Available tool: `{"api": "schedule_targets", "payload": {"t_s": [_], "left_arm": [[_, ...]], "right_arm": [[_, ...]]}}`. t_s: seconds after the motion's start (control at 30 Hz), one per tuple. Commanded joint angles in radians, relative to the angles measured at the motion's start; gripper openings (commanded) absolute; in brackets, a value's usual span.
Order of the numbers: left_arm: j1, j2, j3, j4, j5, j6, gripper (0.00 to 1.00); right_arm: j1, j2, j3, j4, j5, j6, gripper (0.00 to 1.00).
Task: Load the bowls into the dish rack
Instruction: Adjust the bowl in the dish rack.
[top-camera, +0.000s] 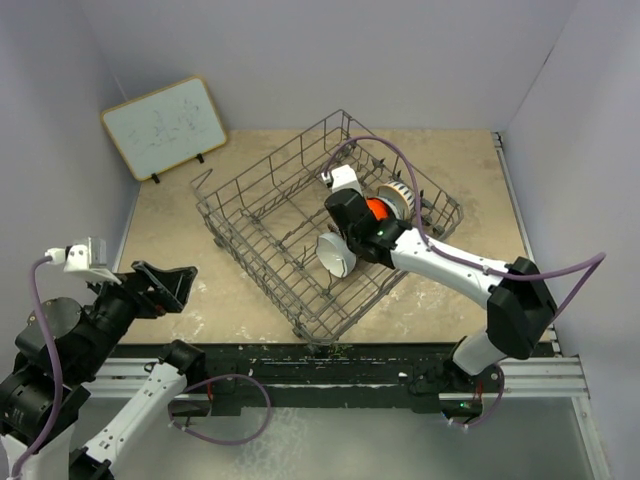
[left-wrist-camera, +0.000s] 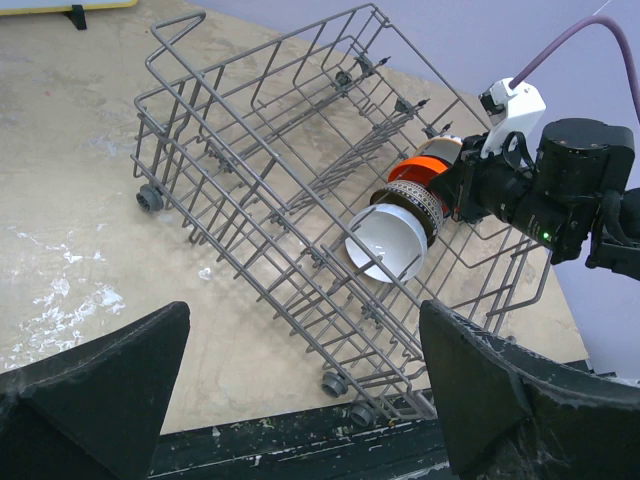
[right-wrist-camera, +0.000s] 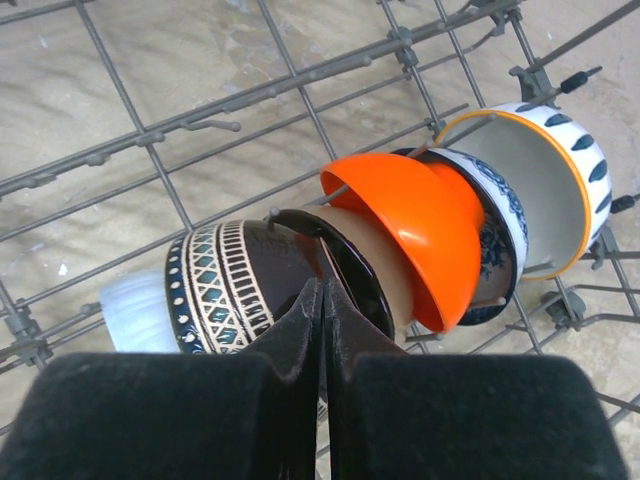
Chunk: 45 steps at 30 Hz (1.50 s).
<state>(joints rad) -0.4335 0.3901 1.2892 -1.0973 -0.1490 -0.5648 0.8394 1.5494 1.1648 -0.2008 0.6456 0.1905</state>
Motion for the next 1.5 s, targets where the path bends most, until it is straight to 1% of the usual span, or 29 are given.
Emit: {"api": "schedule_targets", "payload": {"t_s": [0.0, 0.33, 0.63, 0.73, 1.0, 1.1, 1.13, 1.27, 1.3, 1.37, 1.43, 1.47], "left_arm": [[-0.004, 0.026, -0.013, 0.058, 0.012, 0.008, 0.99], [-0.004, 0.021, -0.039, 0.065, 0.013, 0.008, 0.99], [-0.004, 0.021, -0.05, 0.067, 0.019, 0.0, 0.99], [-0.004, 0.021, -0.051, 0.067, 0.02, -0.003, 0.99], [-0.004, 0.025, -0.054, 0.077, 0.019, -0.005, 0.99], [-0.004, 0.031, -0.051, 0.081, 0.018, -0.002, 0.99], [-0.004, 0.034, -0.049, 0.082, 0.02, -0.001, 0.99], [-0.004, 0.058, -0.043, 0.073, 0.029, 0.005, 0.99], [-0.004, 0.067, -0.041, 0.068, 0.034, 0.009, 0.99], [-0.004, 0.096, -0.034, 0.04, 0.037, 0.016, 0.99], [-0.004, 0.135, -0.021, 0.007, 0.033, 0.02, 0.99], [-0.004, 0.154, -0.012, -0.007, 0.025, 0.019, 0.99]], "right_arm": [[0.004, -0.049, -0.014, 0.052, -0.047, -0.005, 0.01], [0.004, -0.017, -0.104, 0.063, -0.064, 0.045, 0.0], [0.002, -0.005, -0.134, 0.066, -0.043, 0.073, 0.0], [0.0, -0.012, -0.124, 0.053, -0.008, 0.075, 0.0], [-0.002, -0.131, -0.041, 0.045, 0.057, 0.035, 0.0], [-0.002, -0.161, -0.003, 0.029, 0.059, 0.024, 0.03], [-0.001, -0.165, 0.01, 0.019, 0.057, 0.022, 0.08], [-0.002, -0.162, 0.074, -0.049, 0.045, 0.027, 0.39], [-0.002, -0.166, 0.082, -0.054, 0.037, 0.027, 0.52], [-0.002, -0.181, 0.094, -0.058, 0.015, 0.027, 0.75], [-0.002, -0.2, 0.104, -0.053, -0.011, 0.03, 0.94], [-0.003, -0.207, 0.113, -0.054, -0.023, 0.03, 0.99]]}}
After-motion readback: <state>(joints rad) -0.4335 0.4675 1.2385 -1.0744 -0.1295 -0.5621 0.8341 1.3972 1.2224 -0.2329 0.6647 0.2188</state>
